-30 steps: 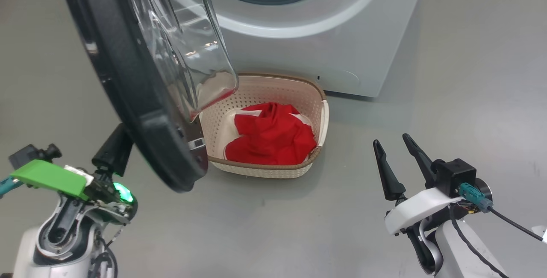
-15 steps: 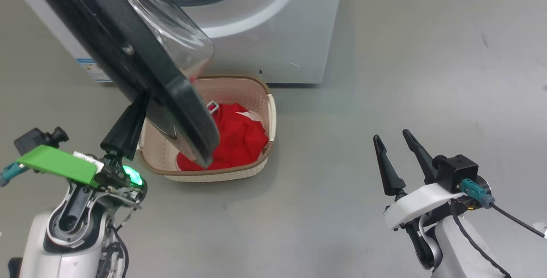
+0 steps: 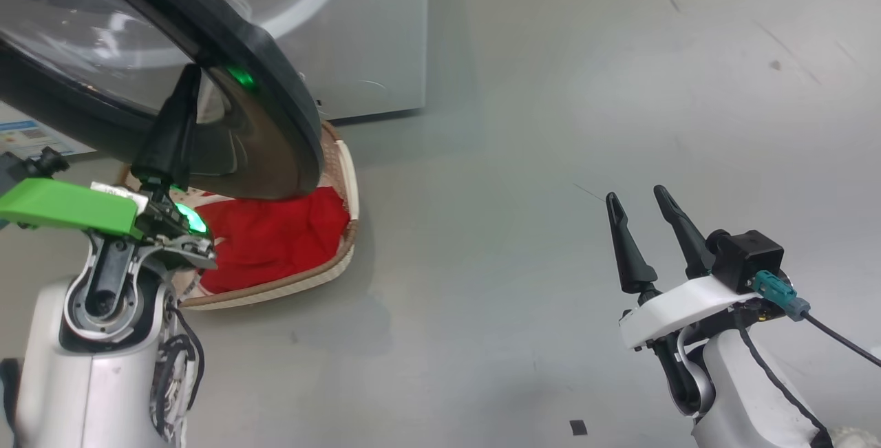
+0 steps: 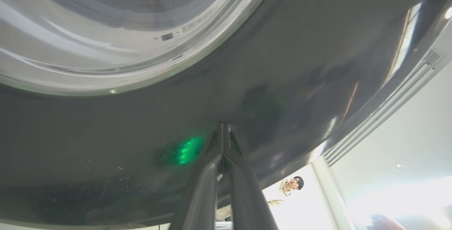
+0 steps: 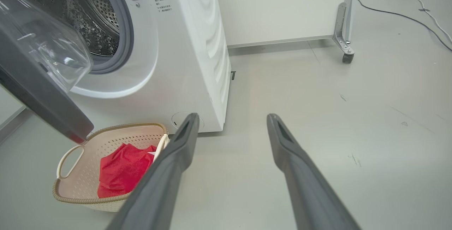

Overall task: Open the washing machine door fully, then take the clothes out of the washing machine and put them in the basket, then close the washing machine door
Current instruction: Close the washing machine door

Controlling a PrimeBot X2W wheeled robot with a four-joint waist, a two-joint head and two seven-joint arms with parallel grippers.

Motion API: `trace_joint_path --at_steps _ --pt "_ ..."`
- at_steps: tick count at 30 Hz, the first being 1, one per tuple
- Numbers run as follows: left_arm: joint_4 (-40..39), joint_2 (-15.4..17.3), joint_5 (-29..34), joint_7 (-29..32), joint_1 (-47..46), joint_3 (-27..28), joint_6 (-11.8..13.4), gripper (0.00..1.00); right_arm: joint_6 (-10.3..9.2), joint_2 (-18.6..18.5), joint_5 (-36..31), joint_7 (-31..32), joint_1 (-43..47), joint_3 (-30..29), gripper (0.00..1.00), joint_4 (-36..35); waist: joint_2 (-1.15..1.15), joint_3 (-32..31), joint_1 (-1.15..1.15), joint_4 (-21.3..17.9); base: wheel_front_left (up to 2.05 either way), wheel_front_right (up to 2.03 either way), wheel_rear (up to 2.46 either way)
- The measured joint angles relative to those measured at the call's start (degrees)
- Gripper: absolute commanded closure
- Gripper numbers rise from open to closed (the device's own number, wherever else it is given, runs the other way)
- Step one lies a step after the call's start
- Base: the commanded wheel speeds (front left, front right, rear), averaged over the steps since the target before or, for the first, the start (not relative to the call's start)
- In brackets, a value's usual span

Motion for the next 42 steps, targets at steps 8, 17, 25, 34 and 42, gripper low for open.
trace_joint_path --at_steps 8,17,25,34,42 --pt "2.36 -0.02 4.39 -3.77 -5.63 0.37 0.00 1.00 -0.01 0.08 2.07 0.00 -0.27 0.21 0.00 -1.03 0.00 2.79 0.00 -5.08 0.00 0.00 0.00" --pt "4.75 0.78 7.46 -7.04 -13.59 2.08 0.00 1.00 -0.05 0.35 4.57 0.00 -1.47 0.80 0.00 -2.11 0.00 7.48 0.00 -9.05 0.00 0.00 0.00" --pt "8.62 2.85 9.77 -9.34 -19.83 4.02 0.00 1.00 -0.36 0.42 5.36 0.00 -3.53 1.00 0.00 -3.01 0.00 11.49 0.00 -11.82 0.00 0.00 0.00" --pt "14.51 2.82 10.14 -10.66 -22.29 4.27 0.00 1.00 -1.11 0.49 5.35 0.00 -4.05 -0.03 0.00 -2.97 0.00 12.72 0.00 -12.91 0.00 0.00 0.00" --pt "15.62 1.83 9.85 -11.01 -22.17 3.82 0.00 1.00 -1.19 0.53 4.50 0.00 -4.19 -1.44 0.00 -2.31 0.00 10.40 0.00 -11.29 0.00 0.00 0.00"
